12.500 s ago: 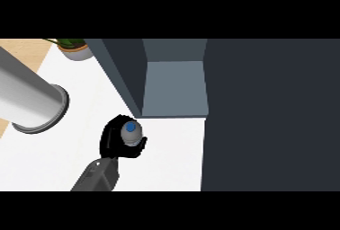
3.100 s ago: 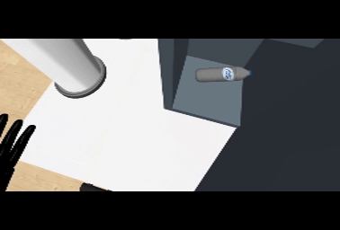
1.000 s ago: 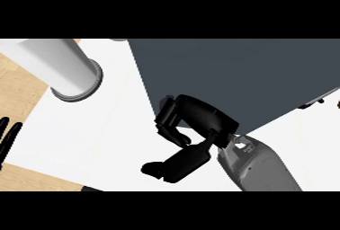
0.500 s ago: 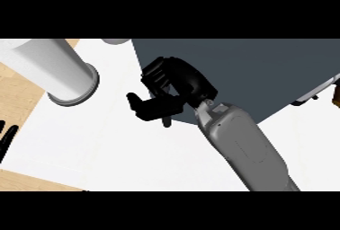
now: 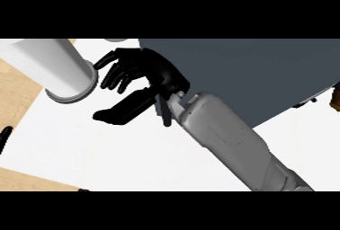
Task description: Pick up the bottled water, place it into the cabinet and close the cabinet
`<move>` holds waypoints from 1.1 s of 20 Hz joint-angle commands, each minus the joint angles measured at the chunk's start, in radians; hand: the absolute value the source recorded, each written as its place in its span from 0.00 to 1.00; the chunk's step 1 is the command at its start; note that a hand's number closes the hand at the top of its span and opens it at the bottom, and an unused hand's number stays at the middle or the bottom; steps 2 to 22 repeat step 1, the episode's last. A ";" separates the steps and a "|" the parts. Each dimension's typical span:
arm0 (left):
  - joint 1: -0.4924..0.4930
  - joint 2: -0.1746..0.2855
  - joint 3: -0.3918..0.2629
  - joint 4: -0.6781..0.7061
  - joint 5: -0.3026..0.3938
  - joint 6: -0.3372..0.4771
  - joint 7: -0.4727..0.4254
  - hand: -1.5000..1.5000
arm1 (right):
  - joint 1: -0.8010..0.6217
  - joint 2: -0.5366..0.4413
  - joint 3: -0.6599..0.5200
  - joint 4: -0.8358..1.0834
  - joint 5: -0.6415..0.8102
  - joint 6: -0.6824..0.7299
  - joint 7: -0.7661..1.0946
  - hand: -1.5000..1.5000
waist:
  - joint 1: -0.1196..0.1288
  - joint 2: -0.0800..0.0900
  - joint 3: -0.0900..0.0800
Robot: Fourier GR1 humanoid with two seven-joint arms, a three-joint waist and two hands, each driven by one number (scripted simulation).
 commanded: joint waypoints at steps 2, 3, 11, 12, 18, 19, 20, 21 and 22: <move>0.012 -0.005 0.009 0.003 -0.005 -0.003 -0.011 0.00 | -0.081 -0.009 -0.179 0.129 0.004 -0.125 -0.078 0.00 | -0.040 0.010 0.025; 0.012 -0.005 0.009 0.003 -0.005 -0.003 -0.011 0.00 | -0.081 -0.009 -0.179 0.129 0.004 -0.125 -0.078 0.00 | -0.040 0.010 0.025; 0.012 -0.005 0.009 0.003 -0.005 -0.003 -0.011 0.00 | -0.081 -0.009 -0.179 0.129 0.004 -0.125 -0.078 0.00 | -0.040 0.010 0.025; 0.012 -0.005 0.009 0.003 -0.005 -0.003 -0.011 0.00 | -0.081 -0.009 -0.179 0.129 0.004 -0.125 -0.078 0.00 | -0.040 0.010 0.025; 0.012 -0.005 0.009 0.003 -0.005 -0.003 -0.011 0.00 | -0.081 -0.009 -0.179 0.129 0.004 -0.125 -0.078 0.00 | -0.040 0.010 0.025; 0.012 -0.005 0.009 0.003 -0.005 -0.003 -0.011 0.00 | -0.081 -0.009 -0.179 0.129 0.004 -0.125 -0.078 0.00 | -0.040 0.010 0.025; 0.012 -0.005 0.009 0.003 -0.005 -0.003 -0.011 0.00 | -0.081 -0.009 -0.179 0.129 0.004 -0.125 -0.078 0.00 | -0.040 0.010 0.025; 0.012 -0.005 0.009 0.003 -0.005 -0.003 -0.011 0.00 | -0.081 -0.009 -0.179 0.129 0.004 -0.125 -0.078 0.00 | -0.040 0.010 0.025; 0.012 -0.005 0.009 0.003 -0.005 -0.003 -0.011 0.00 | -0.081 -0.009 -0.179 0.129 0.004 -0.125 -0.078 0.00 | -0.040 0.010 0.025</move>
